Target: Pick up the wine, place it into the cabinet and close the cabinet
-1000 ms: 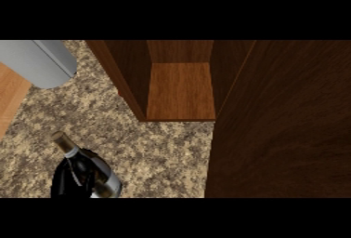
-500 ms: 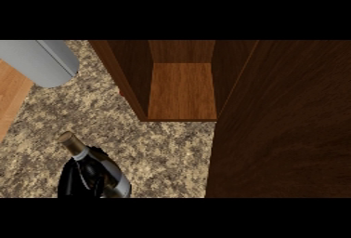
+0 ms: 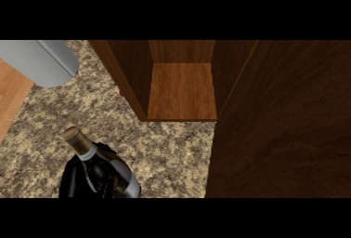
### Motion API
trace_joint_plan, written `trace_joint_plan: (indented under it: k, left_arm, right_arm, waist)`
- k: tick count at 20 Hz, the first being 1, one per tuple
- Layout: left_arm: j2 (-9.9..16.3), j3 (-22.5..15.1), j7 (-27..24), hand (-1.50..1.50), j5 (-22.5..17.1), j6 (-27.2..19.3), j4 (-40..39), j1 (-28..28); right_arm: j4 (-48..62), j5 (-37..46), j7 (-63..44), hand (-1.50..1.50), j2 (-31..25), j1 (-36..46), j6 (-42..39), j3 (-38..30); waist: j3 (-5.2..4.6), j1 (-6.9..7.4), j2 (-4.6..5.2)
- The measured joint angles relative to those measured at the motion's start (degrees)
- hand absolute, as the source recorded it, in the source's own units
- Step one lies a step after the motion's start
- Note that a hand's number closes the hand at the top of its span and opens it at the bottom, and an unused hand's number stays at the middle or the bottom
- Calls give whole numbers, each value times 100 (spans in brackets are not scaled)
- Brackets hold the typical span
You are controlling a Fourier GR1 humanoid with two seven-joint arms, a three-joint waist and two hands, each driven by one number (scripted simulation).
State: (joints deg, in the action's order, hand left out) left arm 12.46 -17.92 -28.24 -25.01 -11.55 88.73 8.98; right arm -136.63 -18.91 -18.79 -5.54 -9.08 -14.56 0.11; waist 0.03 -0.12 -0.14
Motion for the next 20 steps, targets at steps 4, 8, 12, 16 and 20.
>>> trace_joint_plan:
  k: [4,8,12,16,20]
  left_arm:
    - [-252,-281,401,150,321,-438,416,-85]
    - [-462,-439,1018,150,627,-899,733,-461]
    - [-743,-521,1328,150,896,-1097,606,-870]
    - [-959,-500,1854,150,1027,-1321,476,-1432]
    - [-1115,-452,2083,150,1224,-1588,138,-1944]
  right_arm:
    - [-7,-6,-147,-150,-79,148,74,-121]
    - [2,-7,-62,-150,-59,103,30,-165]
    - [25,-11,-30,-150,-36,139,25,-263]
    - [107,-68,113,-150,-111,63,-155,-541]
    - [121,-105,200,-150,-101,0,-275,-665]
  waist:
    - [-1,-8,2]
    - [-1,-23,3]
    - [-2,-27,6]
    - [-1,-33,9]
    - [-2,-36,11]
